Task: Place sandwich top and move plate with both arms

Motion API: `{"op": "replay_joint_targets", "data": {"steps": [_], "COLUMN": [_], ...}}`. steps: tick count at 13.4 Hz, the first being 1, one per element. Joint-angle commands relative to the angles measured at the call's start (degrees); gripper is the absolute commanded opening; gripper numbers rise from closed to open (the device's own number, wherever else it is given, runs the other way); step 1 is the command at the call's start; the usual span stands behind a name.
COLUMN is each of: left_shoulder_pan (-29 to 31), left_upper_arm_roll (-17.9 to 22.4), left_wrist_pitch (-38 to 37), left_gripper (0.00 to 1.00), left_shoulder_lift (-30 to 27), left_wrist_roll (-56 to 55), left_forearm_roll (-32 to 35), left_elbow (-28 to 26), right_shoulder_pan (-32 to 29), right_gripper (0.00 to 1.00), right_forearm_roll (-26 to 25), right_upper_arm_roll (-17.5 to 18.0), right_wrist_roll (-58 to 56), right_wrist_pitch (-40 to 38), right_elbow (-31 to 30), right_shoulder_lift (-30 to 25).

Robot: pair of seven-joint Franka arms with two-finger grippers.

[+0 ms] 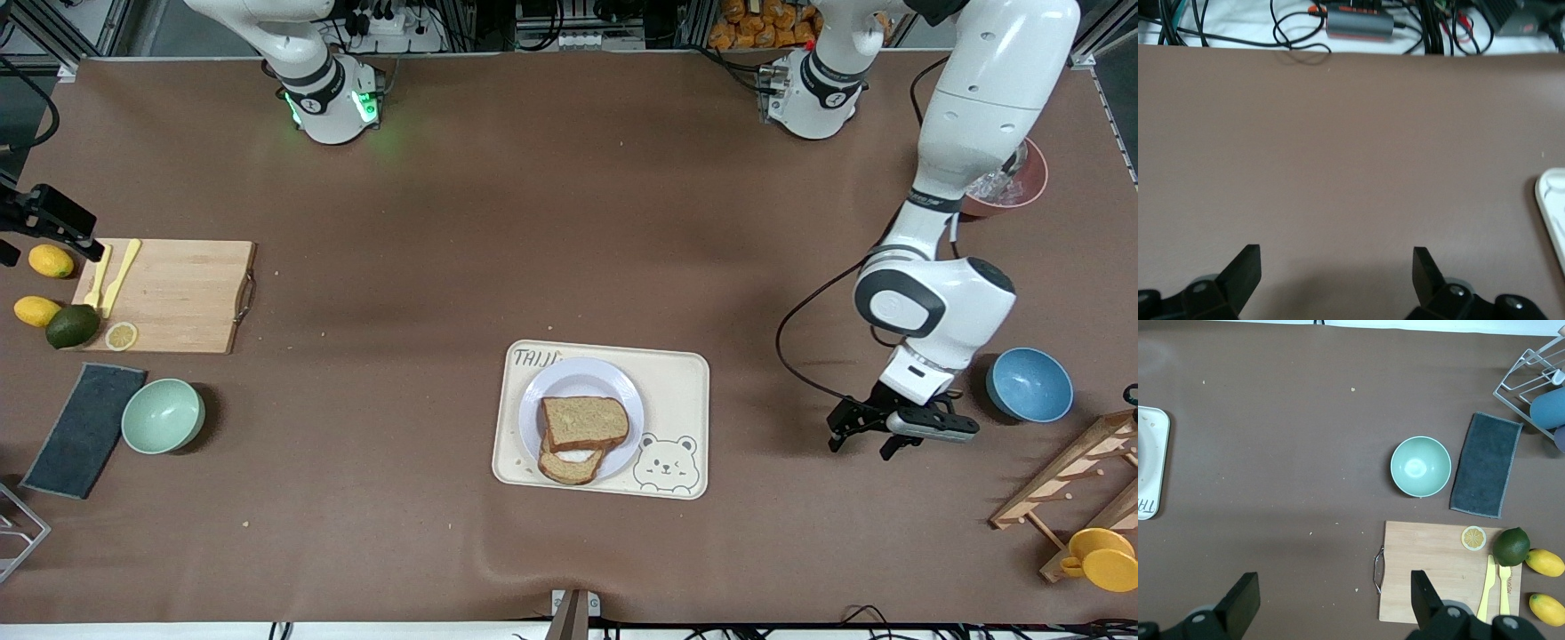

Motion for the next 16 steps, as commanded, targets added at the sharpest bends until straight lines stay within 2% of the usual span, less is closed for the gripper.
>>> {"op": "replay_joint_targets", "data": {"steps": [1,3,5,7,9,10,13,16], "left_shoulder_pan": [-9.7,-12.3,-12.4,-11.7,-12.1,-12.1,-11.4,-9.8], "left_upper_arm_roll": [11.8,15.7,17.1,17.5,20.9,21.1,21.3,21.8], "left_wrist_pitch": [-8.0,-12.7,-16.4,-21.3,-27.7,-30.7,-43.2,-55.9], "left_gripper": [1.0,1.0,1.0,1.0,1.0,1.0,1.0,1.0], "left_shoulder_lift": [-4.3,-5.0,-6.7,-8.8,-10.8,-11.9,-13.5,-16.4], "left_wrist_roll": [-7.8,-10.2,-12.6,-18.0,-23.4,-27.0,-37.0,-37.9], "left_forearm_roll": [6.2,9.0,13.6,21.0,28.9,32.6,43.2,46.1], "left_elbow": [-3.5,-3.5,-3.8,-3.9,-3.1,-2.8,2.7,8.0], "right_shoulder_pan": [-0.5,-0.5,-0.5,-0.6,-0.6,-0.6,-0.7,-0.6], "right_gripper": [1.0,1.0,1.0,1.0,1.0,1.0,1.0,1.0], "right_forearm_roll": [0.0,0.0,0.0,0.1,0.0,0.1,0.1,0.0], "right_upper_arm_roll": [0.3,0.3,0.3,0.3,0.3,0.3,0.2,0.2], "right_wrist_roll": [0.3,0.3,0.3,0.3,0.3,0.3,0.3,0.3], "right_wrist_pitch": [-1.0,-1.1,-1.0,-1.1,-1.1,-1.1,-1.1,-1.2], "right_elbow": [1.4,1.4,1.4,1.4,1.4,1.4,1.3,1.3], "right_shoulder_lift": [0.5,0.5,0.5,0.5,0.5,0.5,0.5,0.5]}}
